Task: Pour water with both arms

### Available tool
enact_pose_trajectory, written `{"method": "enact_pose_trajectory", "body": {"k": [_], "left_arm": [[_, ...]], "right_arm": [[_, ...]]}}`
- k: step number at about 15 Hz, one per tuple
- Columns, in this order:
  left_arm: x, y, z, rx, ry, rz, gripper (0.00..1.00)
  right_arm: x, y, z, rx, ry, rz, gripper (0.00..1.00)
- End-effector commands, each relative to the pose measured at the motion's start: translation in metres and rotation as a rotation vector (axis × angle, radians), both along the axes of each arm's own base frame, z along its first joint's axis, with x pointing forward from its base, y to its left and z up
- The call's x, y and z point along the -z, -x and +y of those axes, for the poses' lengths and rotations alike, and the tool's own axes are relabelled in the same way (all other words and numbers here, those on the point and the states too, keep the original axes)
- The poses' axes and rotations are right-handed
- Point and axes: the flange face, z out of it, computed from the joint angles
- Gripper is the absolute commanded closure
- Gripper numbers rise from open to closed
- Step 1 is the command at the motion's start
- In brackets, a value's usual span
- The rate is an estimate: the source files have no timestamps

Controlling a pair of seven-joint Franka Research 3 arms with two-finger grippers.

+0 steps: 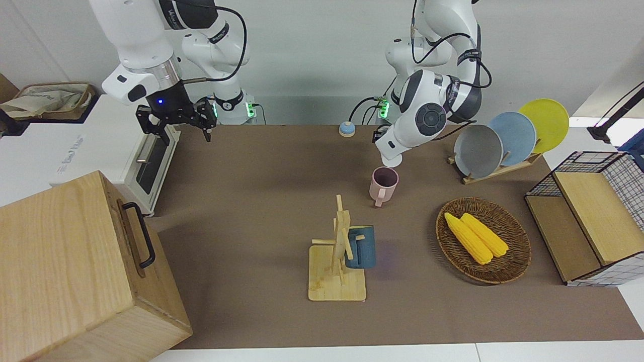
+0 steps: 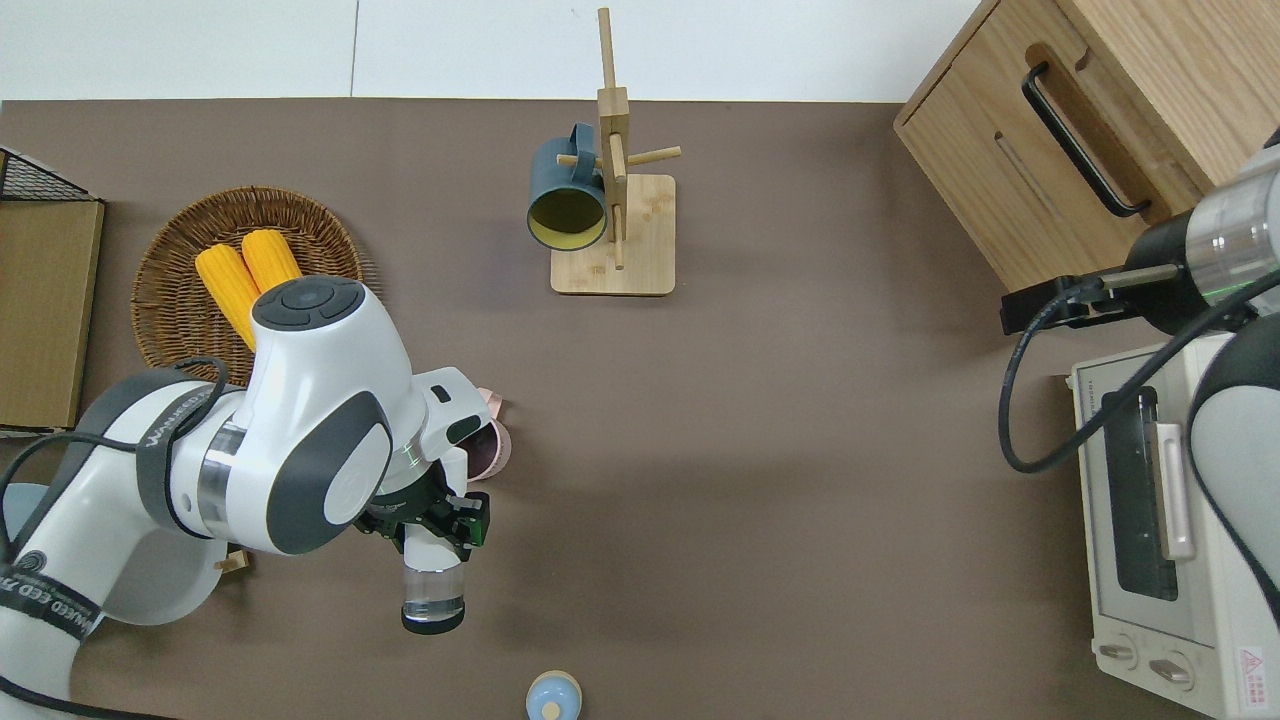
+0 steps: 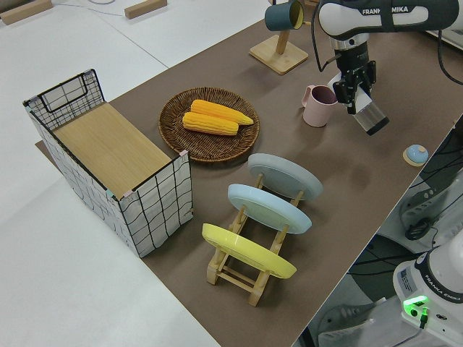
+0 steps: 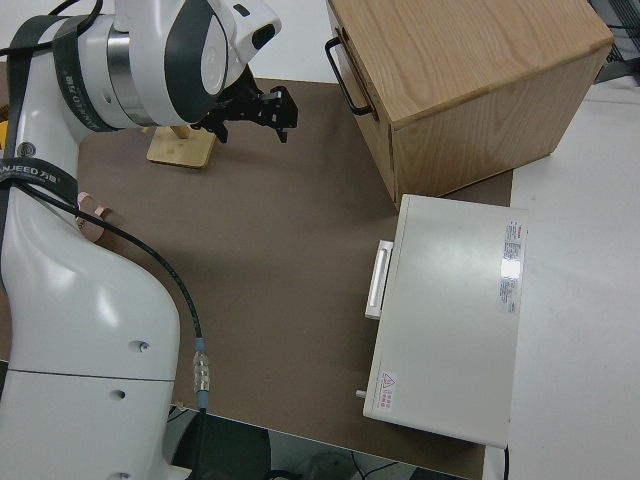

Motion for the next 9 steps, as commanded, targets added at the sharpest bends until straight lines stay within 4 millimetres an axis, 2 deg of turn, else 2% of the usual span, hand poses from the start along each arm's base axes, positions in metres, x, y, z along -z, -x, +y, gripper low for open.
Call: {"method": "enact_pose_trajectory", "body": {"k": [1,3,5,7,9], "left_arm": [[-0.012,-0.004,0.001,-0.024,-0.041,0.012,1.0],[-0.021,-0.008,-0.001,-0.062,-0.058,-0.002,1.0],[-0.008,-0.011,-0.002,-0.083,-0.074,0.02,1.0],[-0.025,-0.016,-0.002,-0.104,-0.081,-0.004,1.0],[-0.024,-0.015,-0.002,-0.098,-0.094,0.031,1.0]], "right_arm": [[-0.003,0.001,-0.003,-0.012,-0.021,-0.009,0.009],[-0.003,0.001,-0.003,-0.012,-0.021,-0.009,0.009],[-0.003,0.001,-0.003,-0.012,-0.021,-0.009,0.009],[-0.003,0.001,-0.003,-0.012,-0.021,-0.009,0.009],[-0.003,0.001,-0.003,-0.012,-0.021,-0.009,0.009]]}}
